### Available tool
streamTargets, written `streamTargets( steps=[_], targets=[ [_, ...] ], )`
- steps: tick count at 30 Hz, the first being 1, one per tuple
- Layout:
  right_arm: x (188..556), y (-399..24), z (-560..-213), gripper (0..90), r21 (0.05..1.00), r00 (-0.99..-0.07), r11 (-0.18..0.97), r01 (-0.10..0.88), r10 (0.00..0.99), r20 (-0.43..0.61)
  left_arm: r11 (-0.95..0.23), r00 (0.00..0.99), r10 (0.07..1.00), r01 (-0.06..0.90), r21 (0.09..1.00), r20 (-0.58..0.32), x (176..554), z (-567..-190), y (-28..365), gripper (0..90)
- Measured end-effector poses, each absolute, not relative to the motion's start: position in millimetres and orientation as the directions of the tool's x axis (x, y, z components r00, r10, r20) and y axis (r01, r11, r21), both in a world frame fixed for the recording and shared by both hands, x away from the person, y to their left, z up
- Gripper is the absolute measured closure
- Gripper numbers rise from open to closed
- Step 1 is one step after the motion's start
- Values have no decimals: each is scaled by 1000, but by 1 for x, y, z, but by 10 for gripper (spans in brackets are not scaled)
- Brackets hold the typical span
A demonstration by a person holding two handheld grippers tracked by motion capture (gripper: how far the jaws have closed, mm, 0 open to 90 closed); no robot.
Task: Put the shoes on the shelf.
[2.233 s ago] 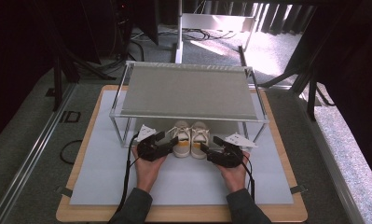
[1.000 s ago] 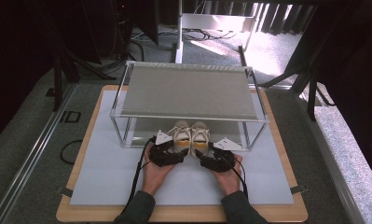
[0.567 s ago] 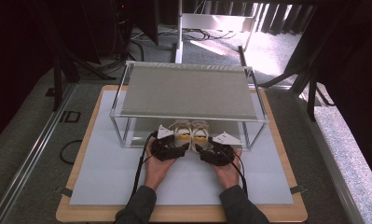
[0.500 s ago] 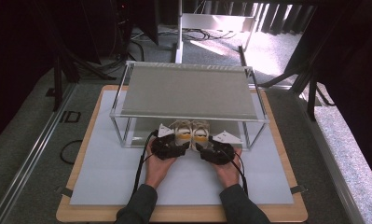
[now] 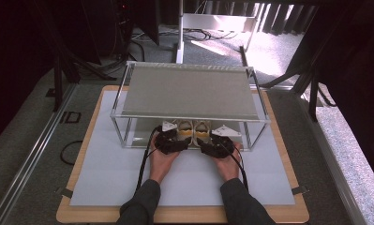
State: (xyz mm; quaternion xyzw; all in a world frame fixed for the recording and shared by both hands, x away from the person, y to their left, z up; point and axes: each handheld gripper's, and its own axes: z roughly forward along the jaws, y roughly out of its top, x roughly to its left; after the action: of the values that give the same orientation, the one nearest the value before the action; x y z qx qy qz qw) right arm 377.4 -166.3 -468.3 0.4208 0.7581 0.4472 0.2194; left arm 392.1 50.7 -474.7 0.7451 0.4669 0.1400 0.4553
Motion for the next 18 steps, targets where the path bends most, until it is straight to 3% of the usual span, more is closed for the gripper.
streamTargets(
  steps=[18],
  targets=[
    [379,-164,-470,367,859,-555,268,436,832,22,-190,558,807,555,810,-194,397,-475,53,276]
  ],
)
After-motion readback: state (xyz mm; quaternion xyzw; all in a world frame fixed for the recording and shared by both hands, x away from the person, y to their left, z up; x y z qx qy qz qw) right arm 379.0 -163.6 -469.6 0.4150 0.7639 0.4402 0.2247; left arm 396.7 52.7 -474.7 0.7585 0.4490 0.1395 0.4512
